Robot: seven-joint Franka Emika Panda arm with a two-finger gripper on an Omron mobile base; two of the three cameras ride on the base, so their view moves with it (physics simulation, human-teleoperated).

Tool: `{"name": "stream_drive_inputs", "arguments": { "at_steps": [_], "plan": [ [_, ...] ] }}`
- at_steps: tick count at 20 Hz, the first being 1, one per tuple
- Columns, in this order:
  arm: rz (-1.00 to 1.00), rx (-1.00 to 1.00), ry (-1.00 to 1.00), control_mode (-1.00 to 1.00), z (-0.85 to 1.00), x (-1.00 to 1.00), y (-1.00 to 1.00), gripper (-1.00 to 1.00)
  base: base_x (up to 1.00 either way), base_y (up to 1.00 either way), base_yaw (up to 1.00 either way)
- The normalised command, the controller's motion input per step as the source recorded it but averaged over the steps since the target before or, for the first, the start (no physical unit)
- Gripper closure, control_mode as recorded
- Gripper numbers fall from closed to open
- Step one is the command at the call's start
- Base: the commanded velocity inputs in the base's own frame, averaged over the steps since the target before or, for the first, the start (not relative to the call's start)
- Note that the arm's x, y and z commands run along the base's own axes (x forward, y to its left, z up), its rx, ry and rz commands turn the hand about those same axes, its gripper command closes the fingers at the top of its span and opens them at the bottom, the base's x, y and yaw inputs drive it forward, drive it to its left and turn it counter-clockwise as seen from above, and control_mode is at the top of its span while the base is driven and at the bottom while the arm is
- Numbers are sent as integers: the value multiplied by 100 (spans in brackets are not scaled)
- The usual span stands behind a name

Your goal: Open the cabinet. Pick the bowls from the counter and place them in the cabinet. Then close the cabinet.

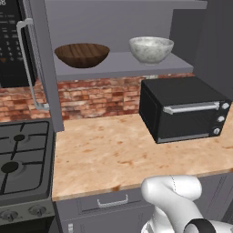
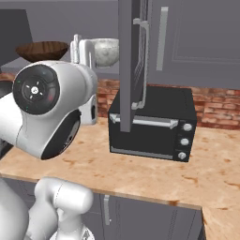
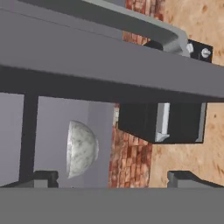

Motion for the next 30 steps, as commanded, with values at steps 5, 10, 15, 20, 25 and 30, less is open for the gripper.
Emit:
{"name": "stream_drive_inputs", "arguments": {
  "at_steps": [5, 10, 15, 20, 25, 30],
  "plan": [
    [0, 6, 0, -100, 0, -12, -29, -100, 0, 0, 0],
    [0, 4, 0, -100, 0, -15, -30, -100, 0, 0, 0],
    [0, 3, 0, -100, 0, -16, -30, -100, 0, 0, 0],
    [0, 3, -1, -100, 0, -4, -27, -100, 0, 0, 0],
    [0, 2, -3, -100, -3, 0, -18, -100, 0, 0, 0],
    [0, 2, -6, -100, -5, 0, -20, -100, 0, 0, 0]
  ]
}}
